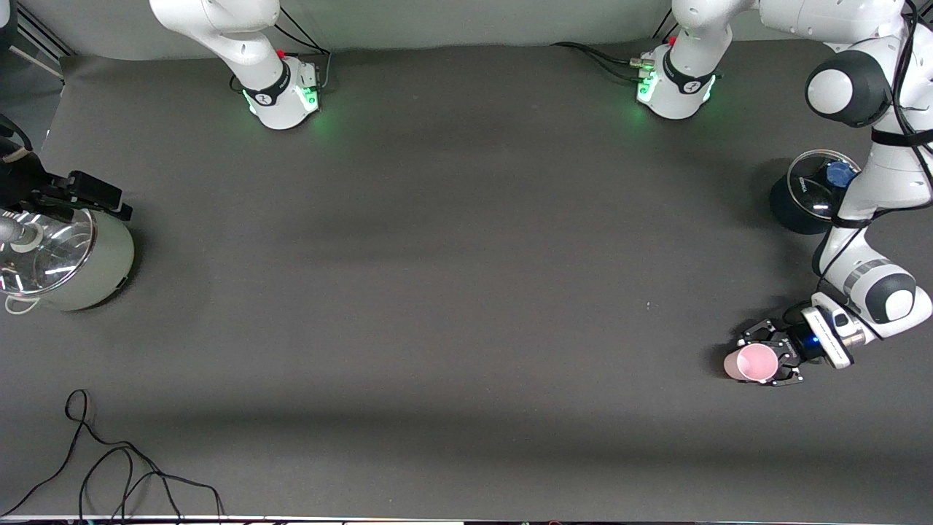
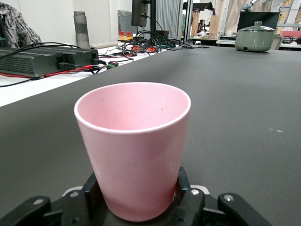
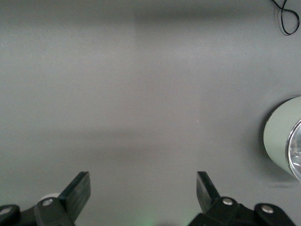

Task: Transfer pink cup from left to right arm
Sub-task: 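Close the left gripper around the pink cup's body, then lift the pink cup with the left gripper toward the table middle, then close the right gripper on the cup rim beside the left gripper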

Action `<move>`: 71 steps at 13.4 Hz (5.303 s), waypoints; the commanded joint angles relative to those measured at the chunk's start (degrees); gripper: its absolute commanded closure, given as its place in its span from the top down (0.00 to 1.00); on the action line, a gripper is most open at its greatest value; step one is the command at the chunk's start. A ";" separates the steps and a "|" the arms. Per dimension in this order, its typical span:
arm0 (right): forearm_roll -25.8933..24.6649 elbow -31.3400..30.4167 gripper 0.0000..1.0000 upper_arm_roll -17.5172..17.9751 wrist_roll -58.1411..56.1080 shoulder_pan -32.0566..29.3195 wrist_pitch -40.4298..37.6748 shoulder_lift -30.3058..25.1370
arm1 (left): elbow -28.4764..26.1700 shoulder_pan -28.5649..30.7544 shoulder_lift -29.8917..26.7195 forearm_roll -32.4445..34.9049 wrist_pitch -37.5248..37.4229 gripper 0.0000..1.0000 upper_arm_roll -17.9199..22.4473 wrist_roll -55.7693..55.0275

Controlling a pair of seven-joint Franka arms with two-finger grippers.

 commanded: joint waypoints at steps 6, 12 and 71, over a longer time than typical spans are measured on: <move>0.64 1.06 1.00 -0.25 -0.94 0.23 -0.76 0.47 | -1.60 -4.30 -11.90 1.65 -0.47 0.44 0.17 -17.19; 0.47 0.88 1.00 -0.69 -0.94 -0.12 -0.68 1.62 | -19.93 -9.40 -31.12 -4.21 12.67 0.41 -6.40 -27.32; 3.10 31.38 0.00 0.27 58.57 39.43 19.10 29.74 | -26.48 -26.45 -47.86 -31.13 84.96 0.50 -47.56 -37.07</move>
